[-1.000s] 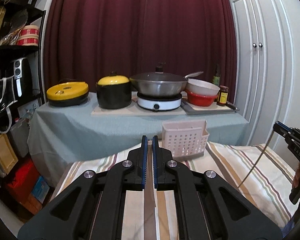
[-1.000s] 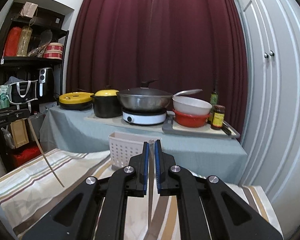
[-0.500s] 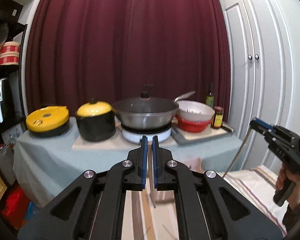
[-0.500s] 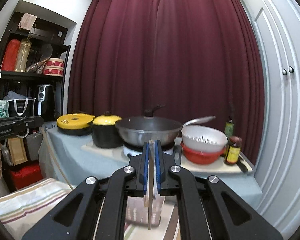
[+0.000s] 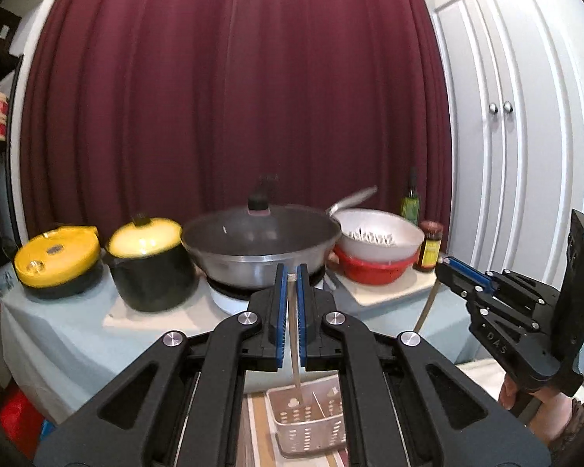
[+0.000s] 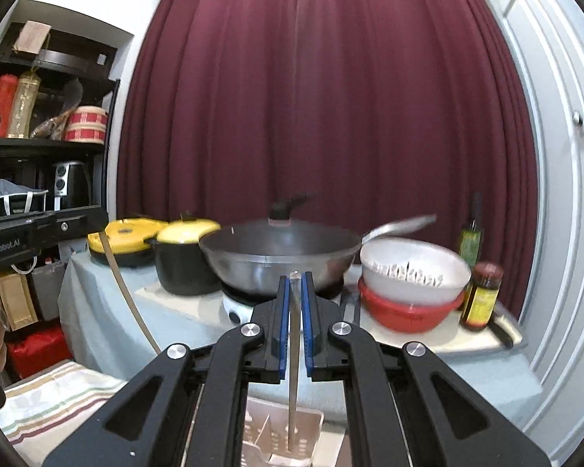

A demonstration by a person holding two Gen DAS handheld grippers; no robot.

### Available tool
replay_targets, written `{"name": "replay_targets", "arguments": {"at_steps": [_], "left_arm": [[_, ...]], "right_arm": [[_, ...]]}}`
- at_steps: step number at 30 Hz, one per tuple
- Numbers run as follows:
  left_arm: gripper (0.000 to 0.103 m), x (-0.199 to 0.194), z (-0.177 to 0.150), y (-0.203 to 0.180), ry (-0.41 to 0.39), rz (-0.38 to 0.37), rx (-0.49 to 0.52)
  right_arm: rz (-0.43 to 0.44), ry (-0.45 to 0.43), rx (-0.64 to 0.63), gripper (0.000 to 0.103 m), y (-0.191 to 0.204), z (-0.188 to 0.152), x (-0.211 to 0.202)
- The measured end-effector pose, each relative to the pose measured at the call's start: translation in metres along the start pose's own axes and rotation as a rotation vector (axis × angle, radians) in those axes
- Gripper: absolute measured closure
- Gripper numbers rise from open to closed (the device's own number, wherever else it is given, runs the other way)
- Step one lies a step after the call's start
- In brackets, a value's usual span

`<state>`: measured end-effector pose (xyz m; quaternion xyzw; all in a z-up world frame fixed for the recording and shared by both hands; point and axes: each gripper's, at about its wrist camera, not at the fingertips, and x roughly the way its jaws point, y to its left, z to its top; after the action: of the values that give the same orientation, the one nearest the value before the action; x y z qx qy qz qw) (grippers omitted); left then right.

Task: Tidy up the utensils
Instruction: 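Carry both chopsticks to the white holder and drop them in, then open both tools and withdraw back toward the chopstick pile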

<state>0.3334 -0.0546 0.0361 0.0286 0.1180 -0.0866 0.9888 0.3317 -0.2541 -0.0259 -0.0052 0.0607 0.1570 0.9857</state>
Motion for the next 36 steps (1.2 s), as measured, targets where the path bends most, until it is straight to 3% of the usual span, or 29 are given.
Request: {"name": "replay_targets", "arguments": {"at_steps": [7,8,11,24,36], "left_arm": [[0.095,0.031,-0.044,0.001,0.085,0.001,0.001],[0.088,0.033,-0.05,0.002,0.098,0.007,0.002],[0.064,0.031,-0.061,0.005,0.111,0.007,-0.012],[0.049,-0.047,-0.08,0.015,0.075,0.044,-0.026],[0.048,-0.129,-0.134,0.01,0.113,0.069,-0.041]], "right_arm": [[-0.002,0.094,0.021,0.096,0.0,-0.036,0.018],[-0.006,0.1,0.024,0.089,0.0,-0.038,0.017],[-0.024,0.096,0.032,0.053,0.0,-0.041,0.008],[-0.064,0.095,0.001,0.049,0.012,-0.044,-0.067],[-0.066,0.175,0.011,0.049,0.036,-0.097,-0.155]]}}
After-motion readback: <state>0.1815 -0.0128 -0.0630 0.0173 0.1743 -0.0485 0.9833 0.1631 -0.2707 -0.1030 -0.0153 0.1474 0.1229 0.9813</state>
